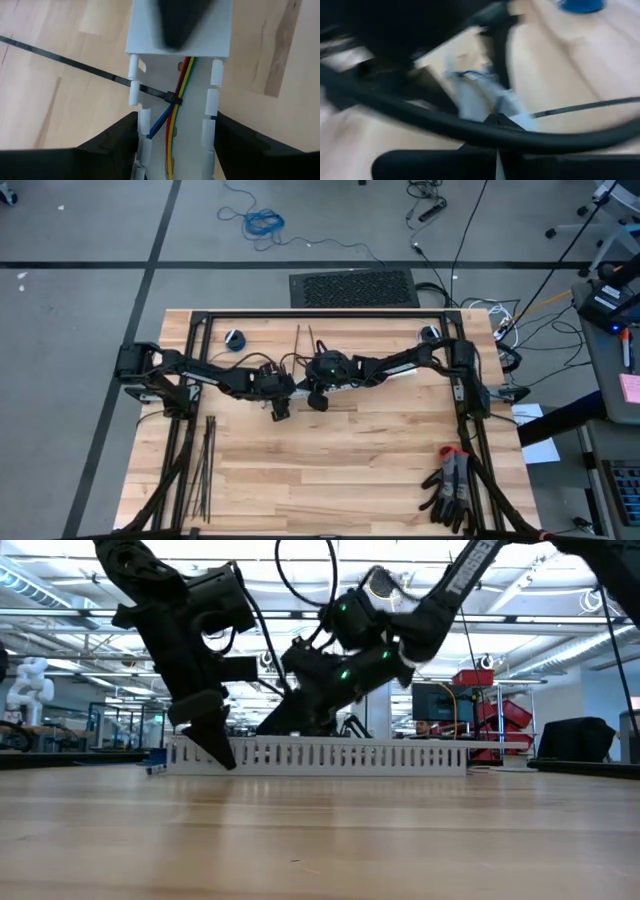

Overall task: Ziptie cables
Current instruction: Close the white cable duct

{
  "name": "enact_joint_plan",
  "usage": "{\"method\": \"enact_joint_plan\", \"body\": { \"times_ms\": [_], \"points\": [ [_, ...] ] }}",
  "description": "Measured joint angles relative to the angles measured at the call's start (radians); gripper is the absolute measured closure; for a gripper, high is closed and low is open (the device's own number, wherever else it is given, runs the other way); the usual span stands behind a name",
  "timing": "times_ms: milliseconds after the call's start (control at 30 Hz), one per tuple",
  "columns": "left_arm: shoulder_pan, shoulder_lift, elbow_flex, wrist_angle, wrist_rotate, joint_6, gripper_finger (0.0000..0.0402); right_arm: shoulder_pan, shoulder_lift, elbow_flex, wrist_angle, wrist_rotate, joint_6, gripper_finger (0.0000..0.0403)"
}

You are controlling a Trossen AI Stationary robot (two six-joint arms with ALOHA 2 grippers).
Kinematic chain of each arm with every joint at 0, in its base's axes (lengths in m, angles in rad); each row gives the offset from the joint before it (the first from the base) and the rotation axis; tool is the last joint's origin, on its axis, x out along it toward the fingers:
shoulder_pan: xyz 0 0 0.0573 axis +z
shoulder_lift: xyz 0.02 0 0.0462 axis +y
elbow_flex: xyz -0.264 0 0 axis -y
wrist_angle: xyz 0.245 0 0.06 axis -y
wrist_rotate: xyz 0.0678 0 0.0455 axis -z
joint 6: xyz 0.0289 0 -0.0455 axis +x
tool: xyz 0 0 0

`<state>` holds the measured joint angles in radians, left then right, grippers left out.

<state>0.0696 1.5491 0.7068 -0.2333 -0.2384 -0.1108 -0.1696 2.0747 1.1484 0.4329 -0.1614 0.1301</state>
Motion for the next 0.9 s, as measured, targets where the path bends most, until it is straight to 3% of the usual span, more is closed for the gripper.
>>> {"method": "enact_joint_plan", "body": {
  "times_ms": [133, 233, 433, 533, 900],
  "points": [
    [0.001, 0.001, 0.002, 0.000, 0.000, -0.005, 0.0178, 0.007, -0.129, 0.001, -0.120, 0.003, -0.063, 0.0403],
    [0.001, 0.001, 0.002, 0.000, -0.001, -0.004, 0.0178, 0.008, -0.205, 0.004, -0.237, 0.065, -0.101, 0.0403],
    [0.001, 0.001, 0.001, -0.001, -0.001, 0.013, 0.0178, 0.006, -0.215, 0.003, -0.403, 0.129, -0.114, 0.0403],
    [0.001, 0.000, 0.001, 0.000, -0.001, 0.014, 0.0178, 0.004, -0.154, 0.003, -0.404, 0.131, -0.091, 0.0403],
    [0.011, 0.000, -0.002, 0.018, 0.003, 0.046, 0.0178, 0.003, -0.021, 0.007, -0.149, 0.060, -0.003, 0.0403]
  ]
}}
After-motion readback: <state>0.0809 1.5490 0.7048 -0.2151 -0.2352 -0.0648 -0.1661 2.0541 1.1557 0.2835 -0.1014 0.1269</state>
